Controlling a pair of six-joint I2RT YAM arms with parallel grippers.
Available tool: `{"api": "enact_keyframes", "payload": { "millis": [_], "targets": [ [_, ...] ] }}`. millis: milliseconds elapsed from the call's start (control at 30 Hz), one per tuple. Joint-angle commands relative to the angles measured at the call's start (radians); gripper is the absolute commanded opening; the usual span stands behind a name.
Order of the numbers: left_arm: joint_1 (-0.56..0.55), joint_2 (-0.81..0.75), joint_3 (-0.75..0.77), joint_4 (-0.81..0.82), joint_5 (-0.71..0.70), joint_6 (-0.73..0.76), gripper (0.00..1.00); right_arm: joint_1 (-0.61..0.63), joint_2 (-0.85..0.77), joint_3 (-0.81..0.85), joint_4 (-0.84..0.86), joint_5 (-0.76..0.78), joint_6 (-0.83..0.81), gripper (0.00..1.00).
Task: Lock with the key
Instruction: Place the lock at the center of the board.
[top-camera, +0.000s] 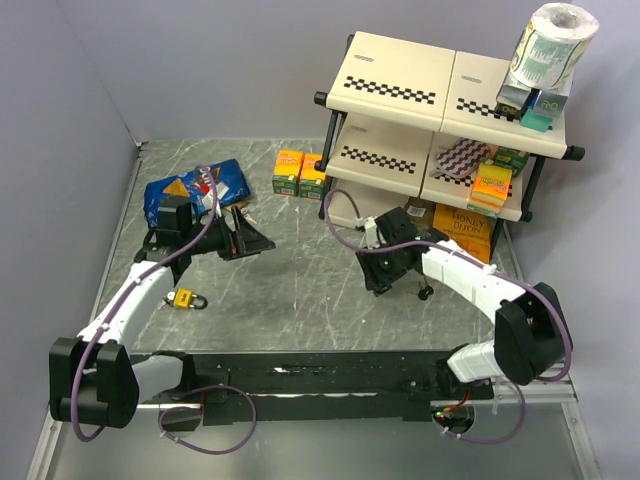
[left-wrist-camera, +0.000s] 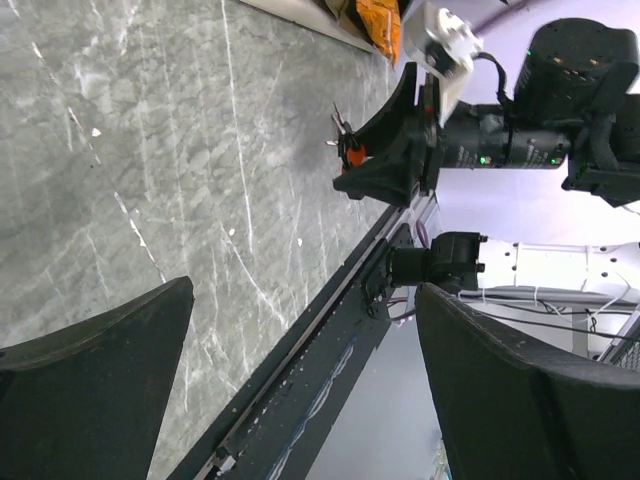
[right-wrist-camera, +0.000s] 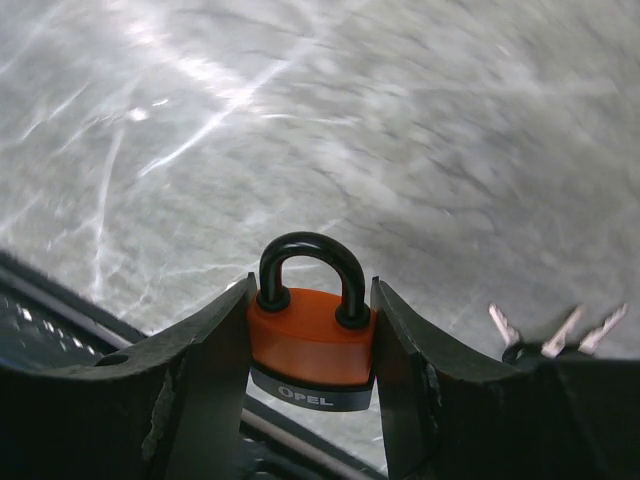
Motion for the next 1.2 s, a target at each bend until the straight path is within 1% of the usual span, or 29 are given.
{"api": "enact_keyframes", "payload": {
  "millis": [0, 67, 133, 267, 500, 633, 733, 800, 833, 933, 1000, 1033, 1067, 1167],
  "targets": [
    [0.011, 0.016, 0.06, -0.008, -0.021, 0.029, 0.96, -0.052, 0.09, 0.044, -0.054, 0.098, 0.205, 0.0],
    [0.014, 0.014, 0.055, 0.001, -0.032, 0.023, 0.96, -0.084, 0.113, 0.041, -0.053, 0.143, 0.263, 0.0],
    [0.016, 0.002, 0.043, 0.036, -0.044, 0.009, 0.96, -0.106, 0.096, 0.016, -0.033, 0.16, 0.276, 0.0],
    [0.018, -0.006, 0.017, 0.089, -0.055, -0.034, 0.96, -0.115, 0.084, -0.018, -0.013, 0.189, 0.334, 0.0],
    [0.03, -0.004, 0.018, 0.087, -0.069, -0.022, 0.96, -0.171, 0.157, -0.012, -0.001, 0.186, 0.38, 0.0],
    [0.039, -0.012, 0.021, 0.081, -0.078, -0.01, 0.96, -0.185, 0.171, -0.004, 0.015, 0.178, 0.398, 0.12],
    [0.044, -0.022, 0.026, 0.077, -0.099, 0.006, 0.96, -0.184, 0.186, 0.004, 0.024, 0.166, 0.409, 0.17],
    [0.05, -0.029, 0.031, 0.075, -0.111, 0.015, 0.96, -0.184, 0.191, 0.01, 0.027, 0.178, 0.412, 0.17],
    [0.053, -0.038, 0.034, 0.072, -0.124, 0.029, 0.96, -0.184, 0.197, 0.013, 0.026, 0.183, 0.414, 0.23],
    [0.067, -0.07, 0.038, 0.07, -0.128, 0.053, 0.96, -0.185, 0.203, 0.015, 0.027, 0.174, 0.415, 0.5],
    [0.082, -0.102, 0.04, 0.07, -0.113, 0.062, 0.96, -0.185, 0.202, 0.018, 0.024, 0.177, 0.417, 0.55],
    [0.085, -0.111, 0.05, 0.052, -0.121, 0.088, 0.96, -0.185, 0.197, 0.018, 0.023, 0.177, 0.414, 0.62],
    [0.088, -0.13, 0.066, 0.041, -0.137, 0.104, 0.96, -0.185, 0.193, 0.022, 0.016, 0.175, 0.411, 0.64],
    [0.099, -0.159, 0.084, 0.014, -0.214, 0.141, 0.96, -0.184, 0.165, 0.028, 0.01, 0.174, 0.408, 0.77]
  ]
}}
